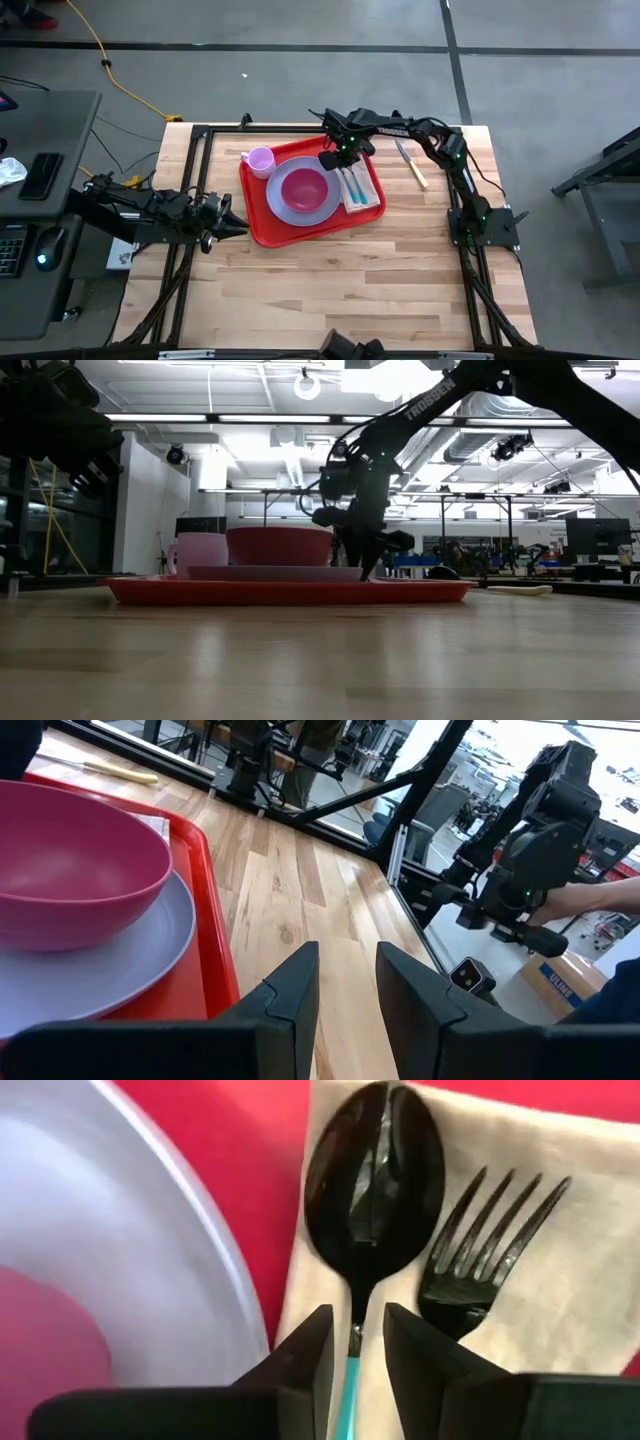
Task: Set up tray
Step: Put the yellow knife on the brown napkin to the right of the blue fork
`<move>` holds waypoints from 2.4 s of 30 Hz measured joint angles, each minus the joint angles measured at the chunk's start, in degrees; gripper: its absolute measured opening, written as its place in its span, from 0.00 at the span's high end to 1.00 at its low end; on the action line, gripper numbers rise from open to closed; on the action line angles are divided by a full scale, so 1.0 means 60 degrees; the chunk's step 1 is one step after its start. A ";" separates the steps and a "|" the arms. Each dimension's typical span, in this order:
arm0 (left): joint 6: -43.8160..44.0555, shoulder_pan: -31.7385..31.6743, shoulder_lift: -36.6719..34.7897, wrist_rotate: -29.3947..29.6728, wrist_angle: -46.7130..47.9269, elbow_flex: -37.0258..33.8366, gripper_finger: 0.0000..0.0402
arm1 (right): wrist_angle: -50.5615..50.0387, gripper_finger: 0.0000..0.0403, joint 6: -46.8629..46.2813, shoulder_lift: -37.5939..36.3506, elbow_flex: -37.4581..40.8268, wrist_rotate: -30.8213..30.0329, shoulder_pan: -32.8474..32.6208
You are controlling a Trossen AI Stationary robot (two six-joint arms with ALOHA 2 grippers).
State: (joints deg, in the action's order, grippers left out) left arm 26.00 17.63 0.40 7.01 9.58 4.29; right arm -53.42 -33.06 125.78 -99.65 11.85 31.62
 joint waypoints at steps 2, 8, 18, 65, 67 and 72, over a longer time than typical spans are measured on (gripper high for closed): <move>0.0000 -0.0001 -0.0003 0.0000 0.0000 0.0000 0.67 | -0.0145 0.82 0.0097 0.0000 -0.0130 0.0075 0.0036; 0.0003 0.0003 0.0000 0.0000 0.0000 0.0000 0.67 | -0.0819 0.84 0.0504 -0.0240 -0.1003 -0.0163 0.0122; 0.0004 0.0003 0.0000 -0.0411 0.0051 0.0004 0.67 | -0.5595 0.86 0.1701 -0.0379 -0.3004 -0.3153 0.0123; 0.0262 0.0002 -0.0003 -0.0554 0.0062 0.0004 0.67 | -0.0742 0.84 0.2138 -0.4664 0.5630 -0.3050 0.3132; 0.0260 0.0003 -0.0003 -0.0550 0.0062 0.0002 0.67 | -0.0749 0.84 0.2151 -0.4658 0.5635 -0.3067 0.3190; 0.0259 0.0003 0.0000 -0.0550 0.0062 0.0004 0.67 | -0.0553 0.85 0.2336 -0.4605 0.5961 -0.3002 0.3363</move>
State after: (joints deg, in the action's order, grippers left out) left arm 27.55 17.65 0.40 3.70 9.96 4.32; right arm -56.74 -19.04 98.15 -63.88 -6.16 51.80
